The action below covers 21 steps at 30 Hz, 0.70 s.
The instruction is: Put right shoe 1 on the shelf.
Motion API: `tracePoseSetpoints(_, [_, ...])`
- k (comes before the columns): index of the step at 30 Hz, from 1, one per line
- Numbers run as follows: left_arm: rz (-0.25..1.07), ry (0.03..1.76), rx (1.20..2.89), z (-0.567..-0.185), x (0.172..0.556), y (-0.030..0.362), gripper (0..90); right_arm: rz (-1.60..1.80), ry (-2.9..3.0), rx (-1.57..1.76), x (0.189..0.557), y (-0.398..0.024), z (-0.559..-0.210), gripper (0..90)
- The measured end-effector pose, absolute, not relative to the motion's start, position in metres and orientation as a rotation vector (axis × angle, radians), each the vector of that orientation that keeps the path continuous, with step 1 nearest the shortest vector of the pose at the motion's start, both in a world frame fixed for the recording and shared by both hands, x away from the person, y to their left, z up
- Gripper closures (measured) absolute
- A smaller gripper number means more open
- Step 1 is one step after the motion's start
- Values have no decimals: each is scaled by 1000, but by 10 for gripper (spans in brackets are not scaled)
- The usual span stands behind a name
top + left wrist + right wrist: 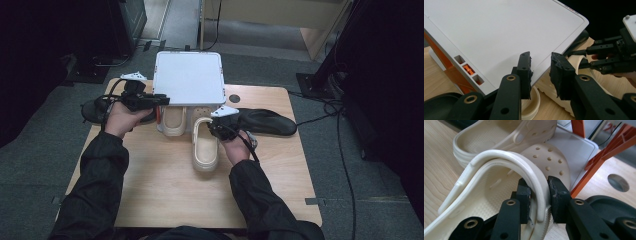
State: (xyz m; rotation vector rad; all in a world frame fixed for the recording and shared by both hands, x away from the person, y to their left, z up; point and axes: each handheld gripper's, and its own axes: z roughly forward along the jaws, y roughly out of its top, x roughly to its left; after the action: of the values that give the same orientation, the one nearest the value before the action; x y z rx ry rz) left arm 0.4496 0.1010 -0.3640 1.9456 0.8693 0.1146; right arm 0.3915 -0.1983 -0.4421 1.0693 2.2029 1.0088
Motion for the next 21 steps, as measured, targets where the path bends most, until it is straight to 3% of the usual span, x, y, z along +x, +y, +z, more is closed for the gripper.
tracePoseSetpoints(15, [129, 865, 1951, -364, 449, 100, 714, 1122, 2249, 1084, 382, -202, -439, 553])
tracePoseSetpoints(21, [134, 867, 1952, -364, 449, 100, 715, 1155, 2262, 1081, 366, -207, -421, 540])
